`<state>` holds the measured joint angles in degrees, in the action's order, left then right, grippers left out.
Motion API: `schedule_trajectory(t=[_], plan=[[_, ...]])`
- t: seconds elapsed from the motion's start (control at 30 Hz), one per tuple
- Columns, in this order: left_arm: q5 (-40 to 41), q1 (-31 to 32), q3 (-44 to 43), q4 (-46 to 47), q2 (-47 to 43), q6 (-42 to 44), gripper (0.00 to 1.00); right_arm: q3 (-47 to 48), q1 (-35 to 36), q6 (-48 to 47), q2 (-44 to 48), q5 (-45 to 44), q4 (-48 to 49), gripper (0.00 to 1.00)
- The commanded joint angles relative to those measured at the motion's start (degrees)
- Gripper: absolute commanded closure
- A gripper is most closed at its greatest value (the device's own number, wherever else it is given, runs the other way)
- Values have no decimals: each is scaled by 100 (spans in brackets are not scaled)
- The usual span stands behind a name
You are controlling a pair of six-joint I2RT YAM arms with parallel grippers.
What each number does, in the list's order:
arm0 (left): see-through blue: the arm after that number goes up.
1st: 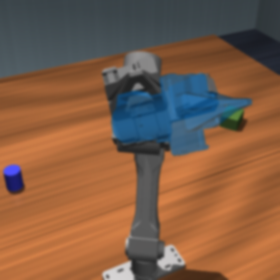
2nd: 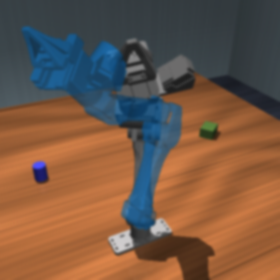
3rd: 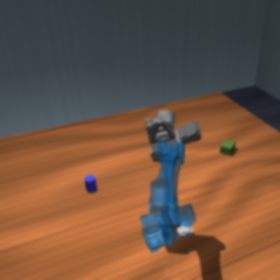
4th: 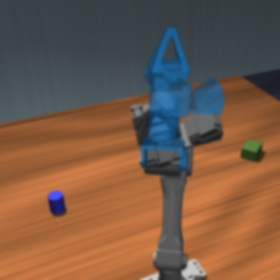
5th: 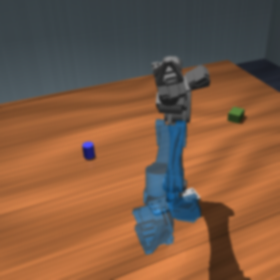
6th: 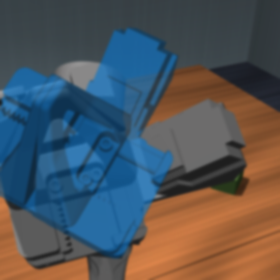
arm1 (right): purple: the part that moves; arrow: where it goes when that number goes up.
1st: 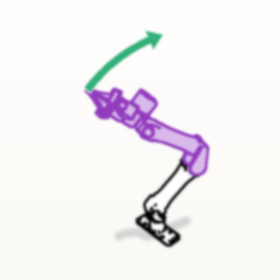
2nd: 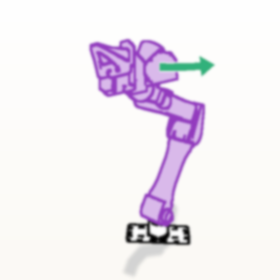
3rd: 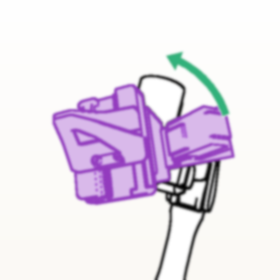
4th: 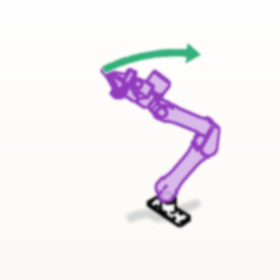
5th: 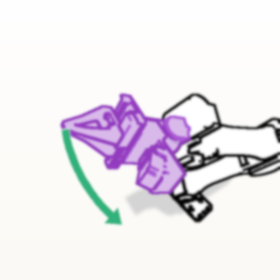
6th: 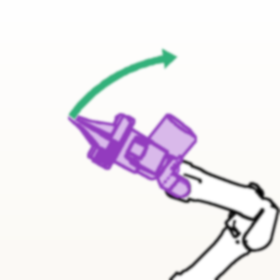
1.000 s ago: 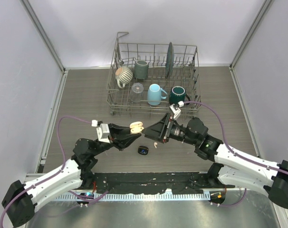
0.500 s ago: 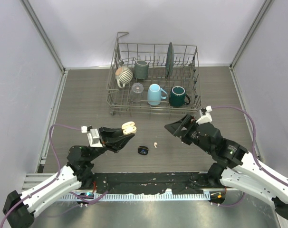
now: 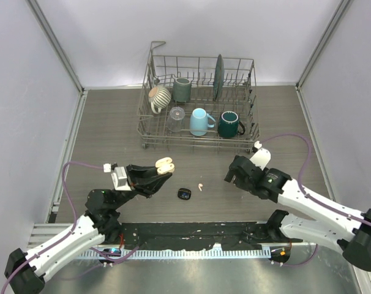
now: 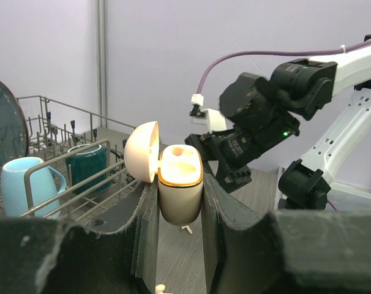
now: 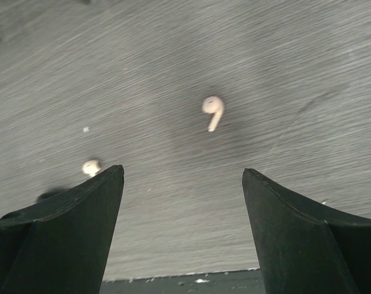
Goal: Insert the wireless bluetooth earbuds into the charging case
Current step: Pick up the earbud from the center of the board.
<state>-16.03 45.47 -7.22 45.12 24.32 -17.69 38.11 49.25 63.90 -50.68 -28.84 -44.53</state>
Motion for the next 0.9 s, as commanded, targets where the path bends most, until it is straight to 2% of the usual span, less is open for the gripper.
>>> schedule_trajectory(t=[0.0, 0.2, 0.33, 0.87], plan=[[65, 14, 2, 111, -102, -24, 100, 188, -389, -351, -495, -105, 154, 19], [30, 14, -33, 49, -129, -33, 100, -180, -1286, -922, -803, 833, 1085, 32], [21, 14, -42, -12, -138, -59, 100, -330, -1716, -1273, -1092, 1257, 1447, 37], [39, 5, -69, -56, -50, -85, 100, -445, -1920, -1679, -1954, 1504, 1957, 47]])
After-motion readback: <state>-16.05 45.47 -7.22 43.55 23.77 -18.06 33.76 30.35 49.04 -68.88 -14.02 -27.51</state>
